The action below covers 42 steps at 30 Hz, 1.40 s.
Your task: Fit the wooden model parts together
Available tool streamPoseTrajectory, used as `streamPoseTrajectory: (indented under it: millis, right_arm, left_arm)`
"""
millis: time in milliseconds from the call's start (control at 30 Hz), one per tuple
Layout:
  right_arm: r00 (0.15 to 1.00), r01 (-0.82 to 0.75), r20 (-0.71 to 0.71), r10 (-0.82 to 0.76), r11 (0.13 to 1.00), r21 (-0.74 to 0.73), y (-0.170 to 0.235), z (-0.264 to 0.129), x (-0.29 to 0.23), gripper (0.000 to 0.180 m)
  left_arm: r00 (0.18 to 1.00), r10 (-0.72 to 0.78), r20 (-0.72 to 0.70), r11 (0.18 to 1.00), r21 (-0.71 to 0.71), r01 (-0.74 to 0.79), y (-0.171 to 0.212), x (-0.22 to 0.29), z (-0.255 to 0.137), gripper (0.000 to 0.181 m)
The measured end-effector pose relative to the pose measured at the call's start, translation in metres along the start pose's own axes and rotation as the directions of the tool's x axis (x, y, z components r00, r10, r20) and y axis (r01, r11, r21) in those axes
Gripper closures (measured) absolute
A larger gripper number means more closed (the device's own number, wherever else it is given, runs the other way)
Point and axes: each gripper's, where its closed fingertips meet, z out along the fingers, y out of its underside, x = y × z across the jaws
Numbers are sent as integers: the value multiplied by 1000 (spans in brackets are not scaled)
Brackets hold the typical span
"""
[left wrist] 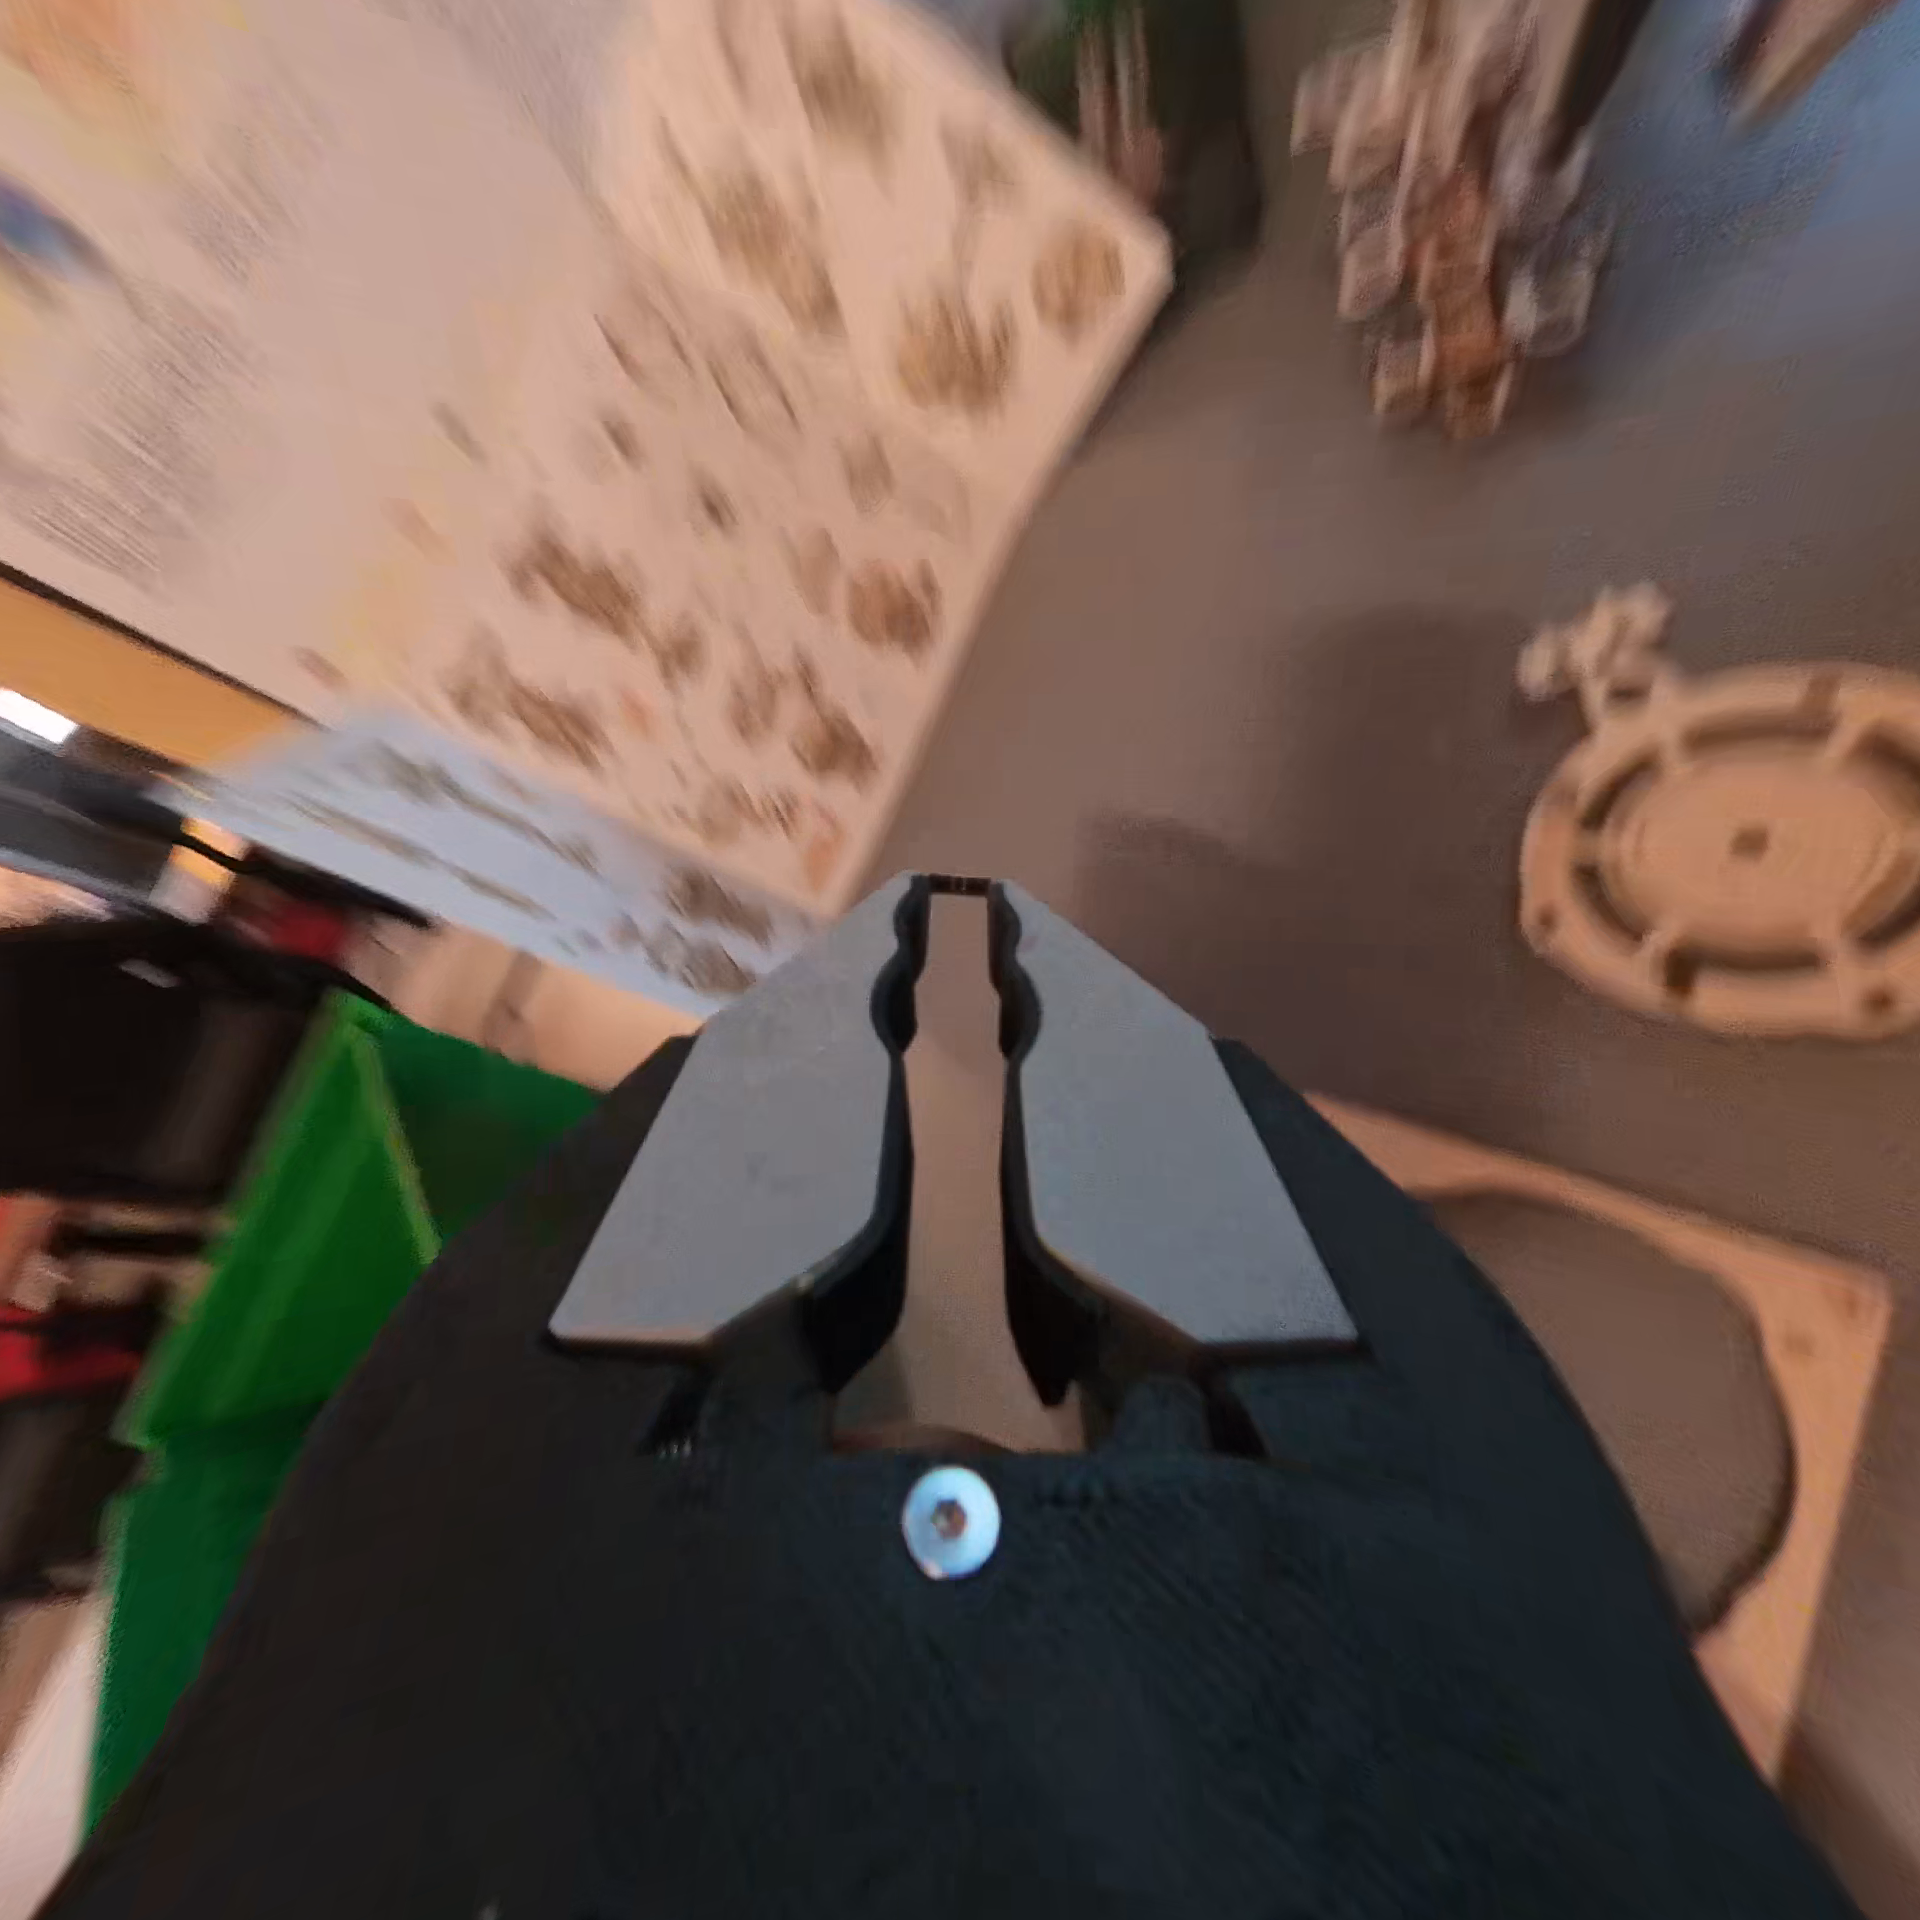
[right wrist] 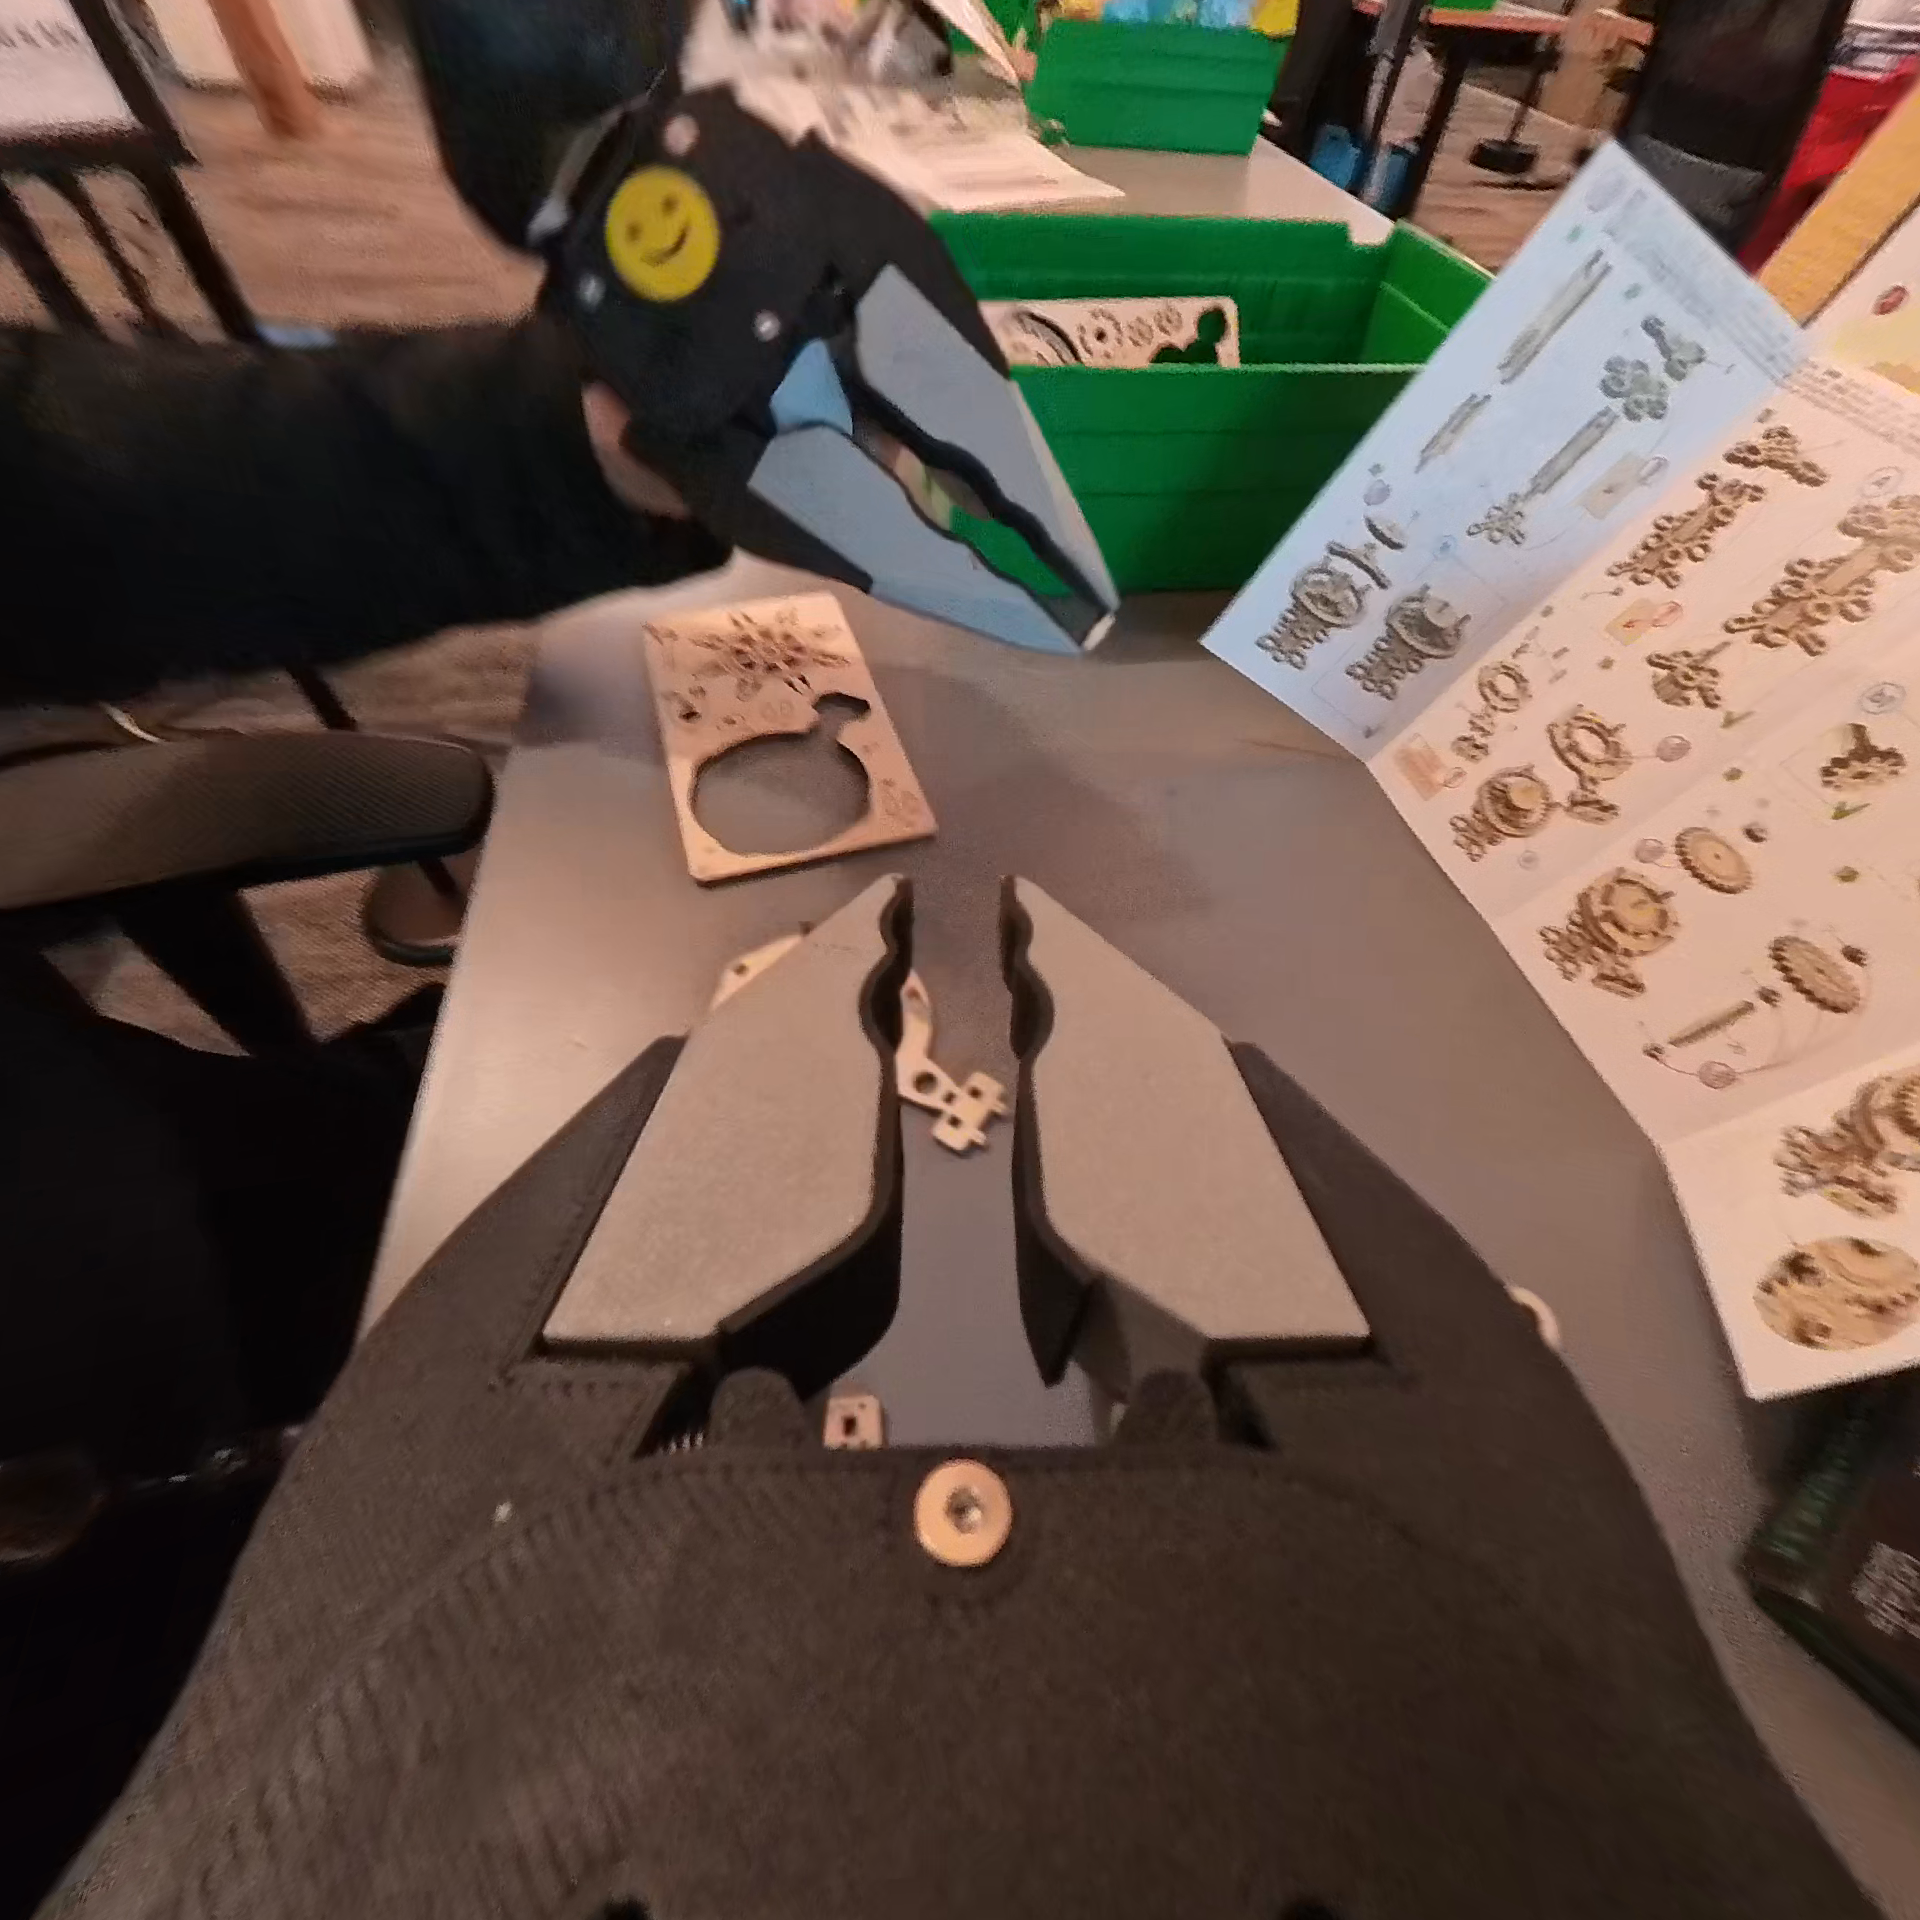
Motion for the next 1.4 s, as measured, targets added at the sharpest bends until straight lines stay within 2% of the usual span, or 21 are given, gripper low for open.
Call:
streamPoseTrajectory:
  millis: [33, 133, 267, 400, 567, 700, 1100, 1200, 1300, 1400]
  right_arm:
    - [999, -27, 36, 26, 999, 30, -5, -2, -4, 167]
    - [985, -118, 140, 102, 987, 109, -18, -9, -11, 167]
    - [944, -232, 279, 176, 955, 184, -34, -19, -20, 163]
    - [866, -326, 455, 210, 925, 194, -44, -28, -37, 162]
    - [818, -378, 524, 236, 908, 181, -46, -33, -41, 161]
    - [792, -390, 562, 237, 905, 168, -47, -35, -47, 167]
    - [829, -373, 483, 282, 922, 102, -32, -22, -38, 178]
    - [839, -373, 457, 294, 924, 90, -29, -20, -34, 179]
    - [865, -369, 393, 312, 926, 77, -21, -17, -22, 179]
    - [894, -362, 314, 321, 929, 82, -16, -16, -8, 179]
  left_arm:
    - [996, 21, 84, 993, 115, -30, -24, -1, -10, 173]
    - [982, 47, 184, 920, 374, -114, -82, 21, -41, 173]
    - [991, 78, 110, 829, 544, -126, -124, 63, -59, 173]
    - [994, 107, 33, 749, 654, -102, -146, 84, -71, 172]
    - [991, 122, 50, 758, 640, -125, -144, 85, -63, 172]
    - [987, 143, 78, 752, 640, -160, -147, 87, -63, 172]
    - [959, 237, 155, 811, 511, -283, -135, 87, -47, 173]
    - [970, 200, 138, 833, 497, -242, -132, 87, -43, 173]
    - [991, 122, 57, 879, 458, -135, -124, 85, -36, 177]
    - [990, 10, -140, 951, 308, 34, -97, 91, -24, 168]
